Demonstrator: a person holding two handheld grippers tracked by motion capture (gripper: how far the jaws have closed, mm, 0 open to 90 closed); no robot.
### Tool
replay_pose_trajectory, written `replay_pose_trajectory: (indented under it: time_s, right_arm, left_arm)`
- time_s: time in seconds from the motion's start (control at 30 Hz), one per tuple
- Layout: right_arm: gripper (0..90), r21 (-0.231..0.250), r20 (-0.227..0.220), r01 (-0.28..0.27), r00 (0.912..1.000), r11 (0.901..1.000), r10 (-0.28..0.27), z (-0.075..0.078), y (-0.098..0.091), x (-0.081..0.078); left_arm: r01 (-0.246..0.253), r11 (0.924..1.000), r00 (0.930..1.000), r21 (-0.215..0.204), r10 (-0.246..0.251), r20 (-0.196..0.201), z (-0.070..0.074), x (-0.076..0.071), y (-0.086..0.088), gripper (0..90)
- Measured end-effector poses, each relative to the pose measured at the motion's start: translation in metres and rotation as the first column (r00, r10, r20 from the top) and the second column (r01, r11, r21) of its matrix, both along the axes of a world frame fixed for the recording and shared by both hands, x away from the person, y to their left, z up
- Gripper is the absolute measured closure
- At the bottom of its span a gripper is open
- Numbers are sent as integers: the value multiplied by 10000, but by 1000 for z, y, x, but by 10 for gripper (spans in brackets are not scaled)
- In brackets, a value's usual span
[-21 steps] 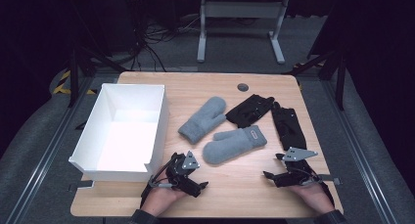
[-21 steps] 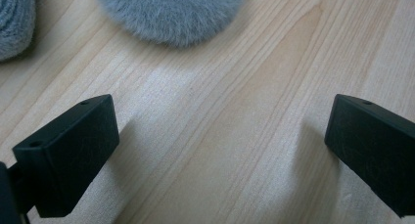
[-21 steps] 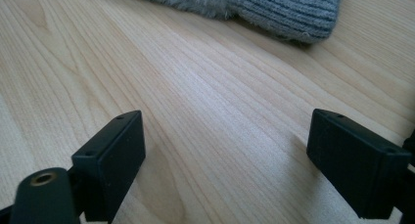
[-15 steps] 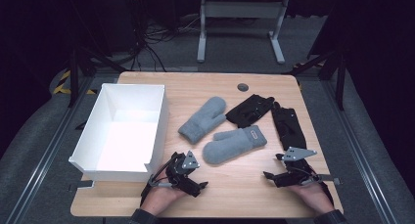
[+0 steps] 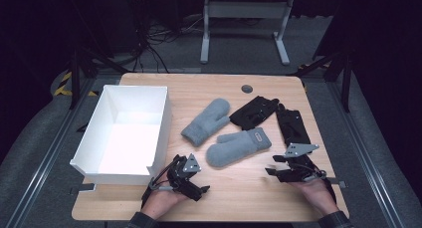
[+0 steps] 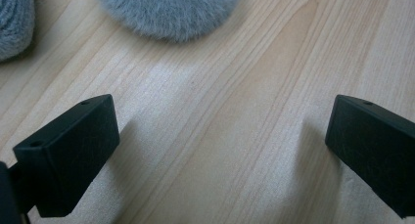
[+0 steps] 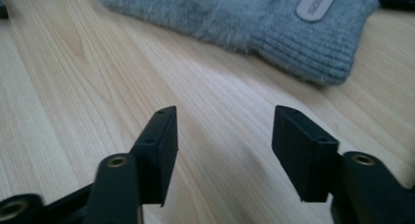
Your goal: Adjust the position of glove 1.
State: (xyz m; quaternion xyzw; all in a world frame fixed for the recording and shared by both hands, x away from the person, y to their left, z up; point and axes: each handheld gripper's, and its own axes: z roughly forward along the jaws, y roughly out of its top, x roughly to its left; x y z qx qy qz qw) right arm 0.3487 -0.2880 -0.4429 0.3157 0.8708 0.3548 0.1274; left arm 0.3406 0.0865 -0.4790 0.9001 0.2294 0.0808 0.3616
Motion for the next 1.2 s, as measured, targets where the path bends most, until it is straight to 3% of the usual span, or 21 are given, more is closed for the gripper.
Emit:
replay_pose_trajectory:
  time_s: [0.07,0.1,0.17,0.27,0.43,1.07,1.2]
  right_arm:
    - [556,89,-47,-109,9999,9999,109,3,3,3]
    - [556,89,-47,-109,9999,9999,109,3,3,3]
    - [683,239,-82,-233,9997,9994,235,7,6,9]
    - [786,327,-123,-286,9995,9991,290,9,9,14]
    - [881,504,-103,-460,9989,9977,466,12,11,25]
    - [900,853,61,-333,9994,9958,329,21,27,75]
    - [900,725,-43,-315,9995,9969,319,18,30,86]
  left_arm:
    - [18,10000,10000,17,-18,-2,0,0,0,1]
    - [22,10000,10000,18,-22,12,0,0,1,1]
    - [30,10000,10000,15,-30,9,0,0,1,1]
    - [58,10000,10000,10,-58,-6,0,0,1,1]
    - [51,10000,10000,10,-51,7,0,0,1,2]
    - [40,10000,10000,-7,-40,12,0,-1,1,2]
    - [20,10000,10000,-4,-20,24,0,-2,2,2]
